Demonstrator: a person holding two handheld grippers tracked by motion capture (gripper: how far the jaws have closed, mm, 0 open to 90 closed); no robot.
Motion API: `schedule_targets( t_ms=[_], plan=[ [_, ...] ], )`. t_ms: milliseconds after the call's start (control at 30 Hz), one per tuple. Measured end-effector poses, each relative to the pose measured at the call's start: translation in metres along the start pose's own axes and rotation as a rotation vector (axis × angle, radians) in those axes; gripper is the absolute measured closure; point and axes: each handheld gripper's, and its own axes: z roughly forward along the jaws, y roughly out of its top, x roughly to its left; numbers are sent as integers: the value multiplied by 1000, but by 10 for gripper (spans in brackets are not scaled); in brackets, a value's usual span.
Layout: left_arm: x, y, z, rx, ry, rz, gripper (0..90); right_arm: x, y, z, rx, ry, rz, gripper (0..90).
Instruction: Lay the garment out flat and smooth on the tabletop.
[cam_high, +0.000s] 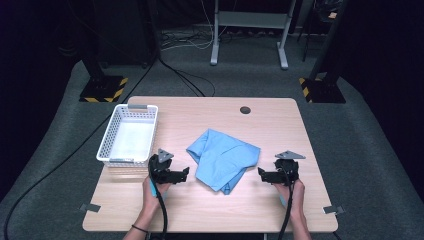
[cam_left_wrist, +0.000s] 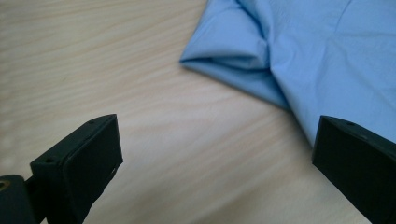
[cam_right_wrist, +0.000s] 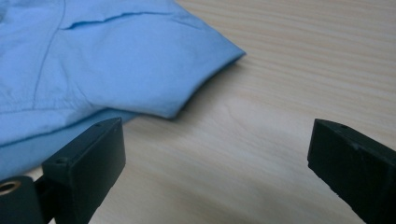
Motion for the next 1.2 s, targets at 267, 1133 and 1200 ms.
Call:
schedule_targets(
  t_ms=[267, 1133, 1200],
  plan=[
    [-9, 25, 30, -12, 12, 42, 17, 16, 21, 14, -3, 4, -42, 47],
    [-45, 24, 73, 103, -36, 123, 21, 28, 18, 56, 125, 28, -99, 59],
    [-51, 22, 72, 102, -41, 124, 23, 26, 14, 51, 123, 20, -95, 59]
  ],
)
